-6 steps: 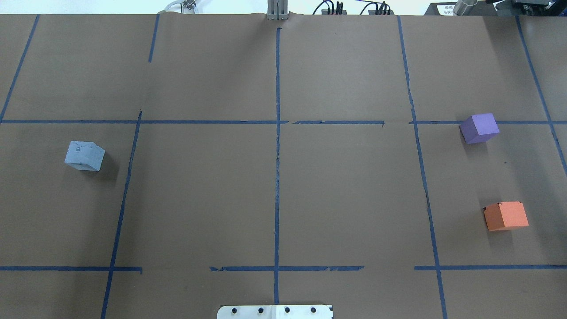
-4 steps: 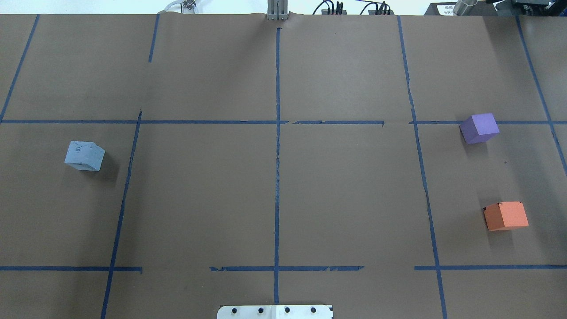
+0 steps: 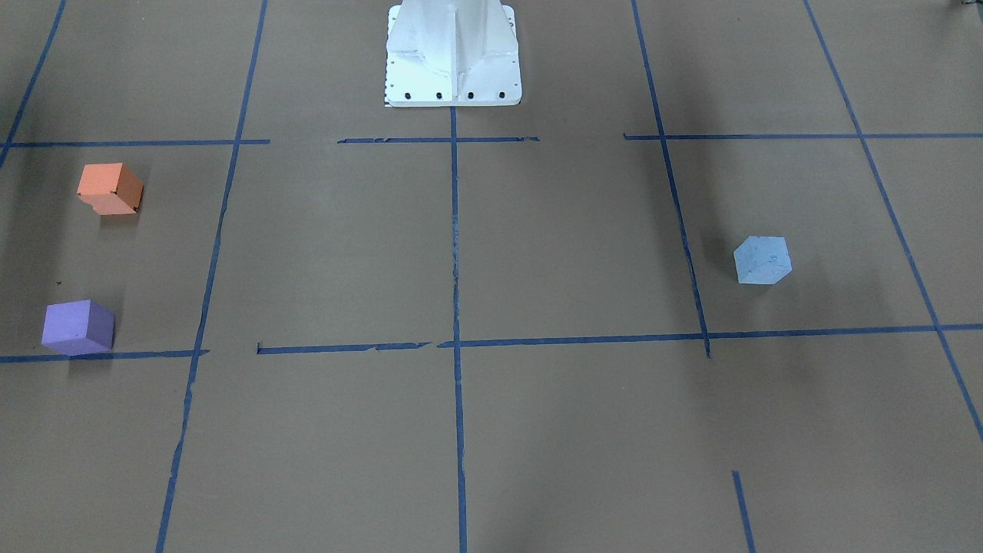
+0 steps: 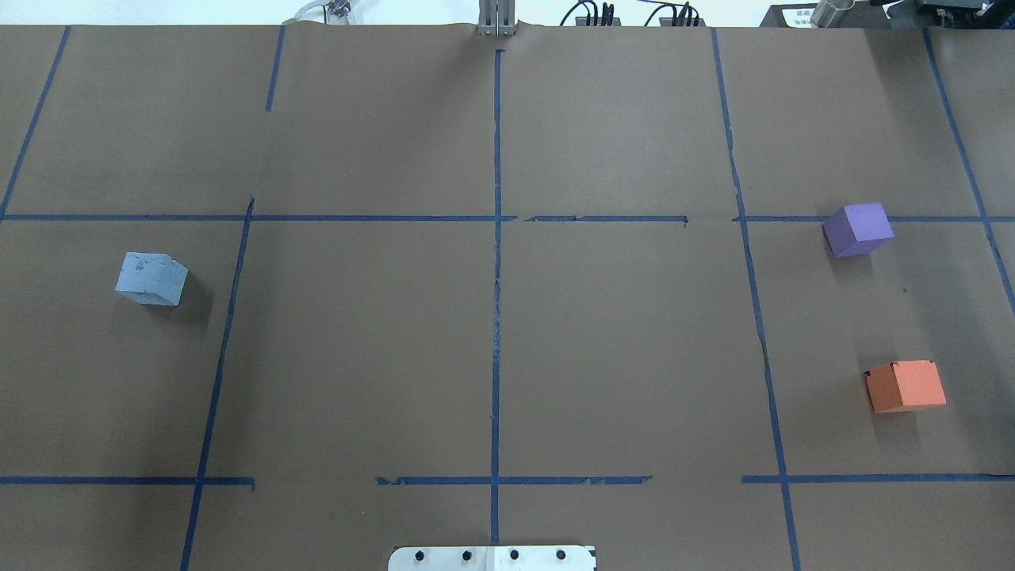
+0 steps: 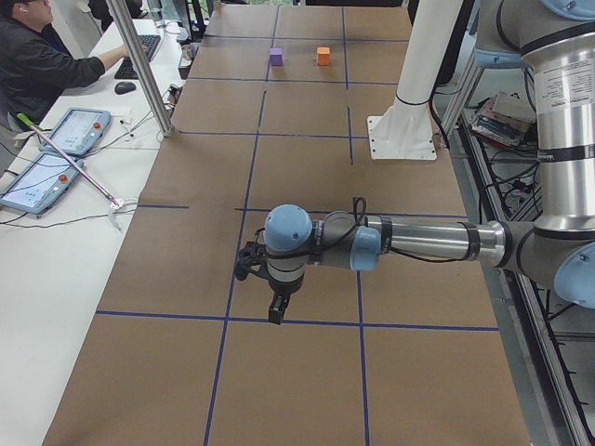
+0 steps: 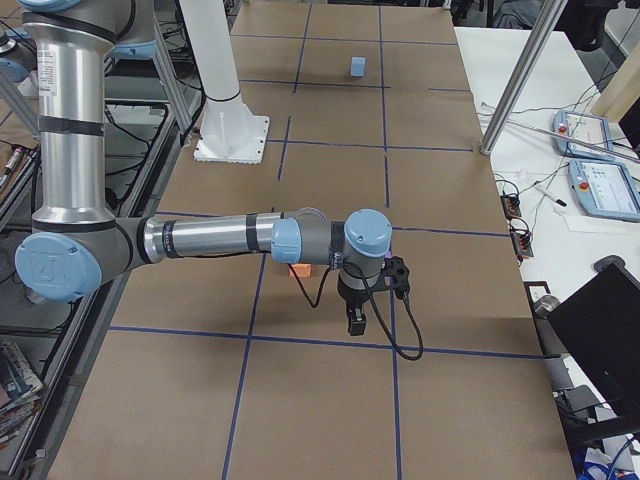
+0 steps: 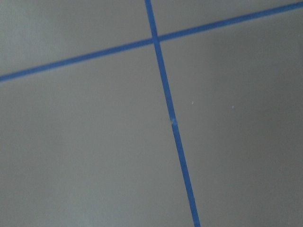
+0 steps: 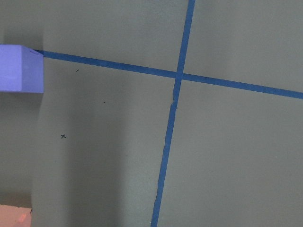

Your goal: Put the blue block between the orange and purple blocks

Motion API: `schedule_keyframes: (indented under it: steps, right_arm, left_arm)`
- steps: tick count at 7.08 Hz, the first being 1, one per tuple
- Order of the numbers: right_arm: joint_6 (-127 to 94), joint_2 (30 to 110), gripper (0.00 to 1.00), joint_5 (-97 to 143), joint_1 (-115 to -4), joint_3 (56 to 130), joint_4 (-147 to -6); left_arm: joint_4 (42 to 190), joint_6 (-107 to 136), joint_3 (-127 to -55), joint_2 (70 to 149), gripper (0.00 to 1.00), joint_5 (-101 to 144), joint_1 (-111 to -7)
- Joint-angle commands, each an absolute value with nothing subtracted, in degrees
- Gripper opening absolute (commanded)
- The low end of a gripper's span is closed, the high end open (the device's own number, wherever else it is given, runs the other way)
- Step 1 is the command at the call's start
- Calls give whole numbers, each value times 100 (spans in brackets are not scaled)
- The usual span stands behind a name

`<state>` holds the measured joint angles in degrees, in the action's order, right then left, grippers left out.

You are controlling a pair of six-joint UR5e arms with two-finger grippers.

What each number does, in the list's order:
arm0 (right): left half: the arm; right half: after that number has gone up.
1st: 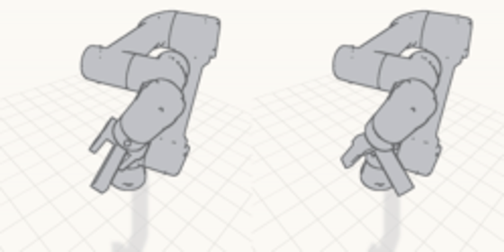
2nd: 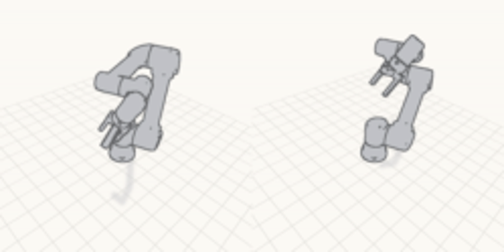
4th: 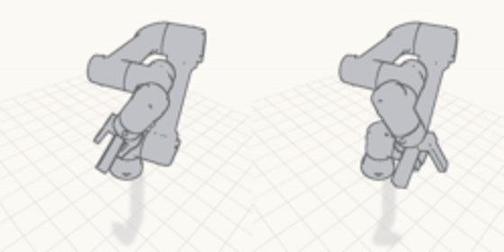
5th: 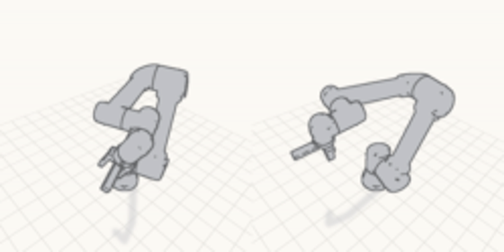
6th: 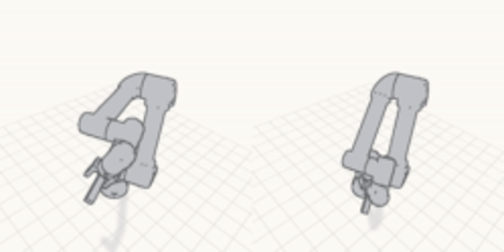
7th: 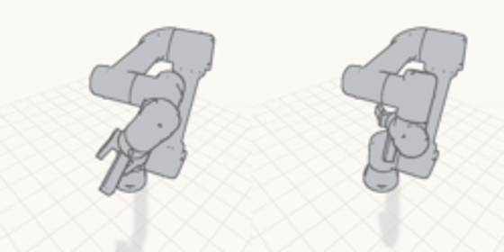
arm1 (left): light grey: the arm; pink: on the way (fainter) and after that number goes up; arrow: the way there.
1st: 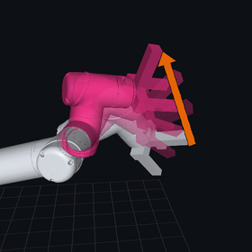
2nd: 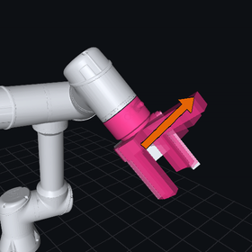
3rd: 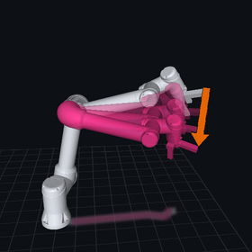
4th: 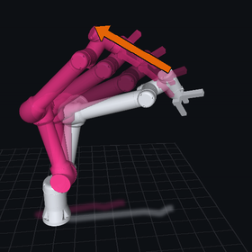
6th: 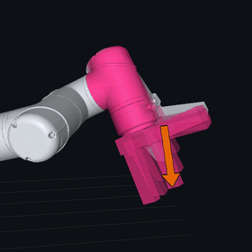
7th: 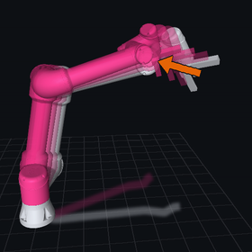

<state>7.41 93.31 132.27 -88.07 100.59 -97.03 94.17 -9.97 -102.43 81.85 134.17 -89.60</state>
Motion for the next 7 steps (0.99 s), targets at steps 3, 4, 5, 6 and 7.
schedule_keyframes:
  steps: [3, 4, 5, 6, 7]
  right_arm:
    - [738, 9334, 100, 13236, -8807, 10090, -9703]
    - [738, 9334, 100, 13236, -8807, 10090, -9703]
    - [738, 9343, 100, 13236, -8807, 10090, -9703]
    - [738, 9343, 100, 13236, -8807, 10090, -9703]
    - [738, 9343, 100, 13236, -8807, 10090, -9703]
  left_arm:
    - [11404, 1879, -9766, 8560, 100, 13509, -7038]
    - [11774, 2751, -9747, 8613, 100, 13500, -6588]
    - [11873, 3595, -9738, 8857, 100, 13500, -6331]
    - [11874, 4282, -9721, 9146, 100, 13361, -5971]
    - [11891, 4707, -9721, 9254, 100, 12776, -5602]
